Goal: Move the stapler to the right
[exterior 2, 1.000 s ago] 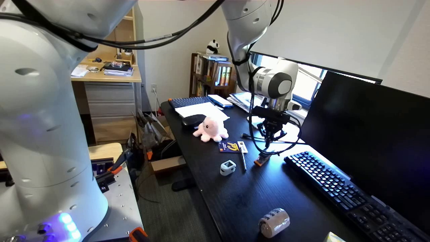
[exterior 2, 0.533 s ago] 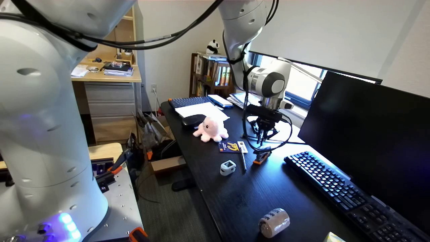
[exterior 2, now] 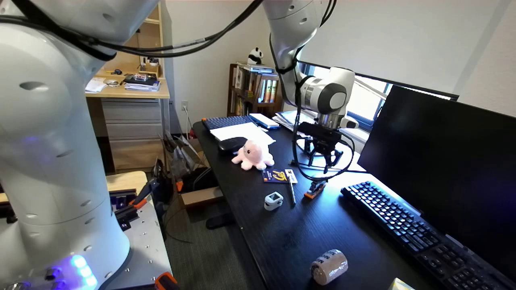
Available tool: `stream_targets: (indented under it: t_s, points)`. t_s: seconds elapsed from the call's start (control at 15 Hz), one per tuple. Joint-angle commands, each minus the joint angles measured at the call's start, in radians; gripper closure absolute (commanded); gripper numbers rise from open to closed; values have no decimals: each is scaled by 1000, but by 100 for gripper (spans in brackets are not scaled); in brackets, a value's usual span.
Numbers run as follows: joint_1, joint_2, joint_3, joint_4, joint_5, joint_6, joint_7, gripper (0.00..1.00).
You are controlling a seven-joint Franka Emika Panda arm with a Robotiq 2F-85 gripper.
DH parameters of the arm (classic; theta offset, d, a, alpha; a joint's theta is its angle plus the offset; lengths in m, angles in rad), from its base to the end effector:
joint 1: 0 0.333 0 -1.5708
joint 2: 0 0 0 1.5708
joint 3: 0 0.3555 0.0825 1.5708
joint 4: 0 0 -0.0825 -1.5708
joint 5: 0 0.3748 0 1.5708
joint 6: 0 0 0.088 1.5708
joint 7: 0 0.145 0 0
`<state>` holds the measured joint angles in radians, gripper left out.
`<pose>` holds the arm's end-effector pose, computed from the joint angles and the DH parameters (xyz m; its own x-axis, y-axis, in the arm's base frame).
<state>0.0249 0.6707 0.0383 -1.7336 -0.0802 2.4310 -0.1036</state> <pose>0.6895 0.0389 0.1959 0.9759 0.2168 0.0236 0.2160 -0.9758 0.0328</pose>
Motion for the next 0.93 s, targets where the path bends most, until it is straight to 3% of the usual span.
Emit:
stream_targets:
  t_s: [0.0,0.33,0.73,0.8,0.87]
  points:
    - [1,-42,-16,-44,14,8,49,3]
    - [1,-28,-49,-52,3,-9,92,0]
    - [-6,-22,-40,-88,13,-18,71,0]
    - [-4,-21,-40,-90,12,-19,72,25]
    - [-3,-20,-39,-92,10,-23,70,26]
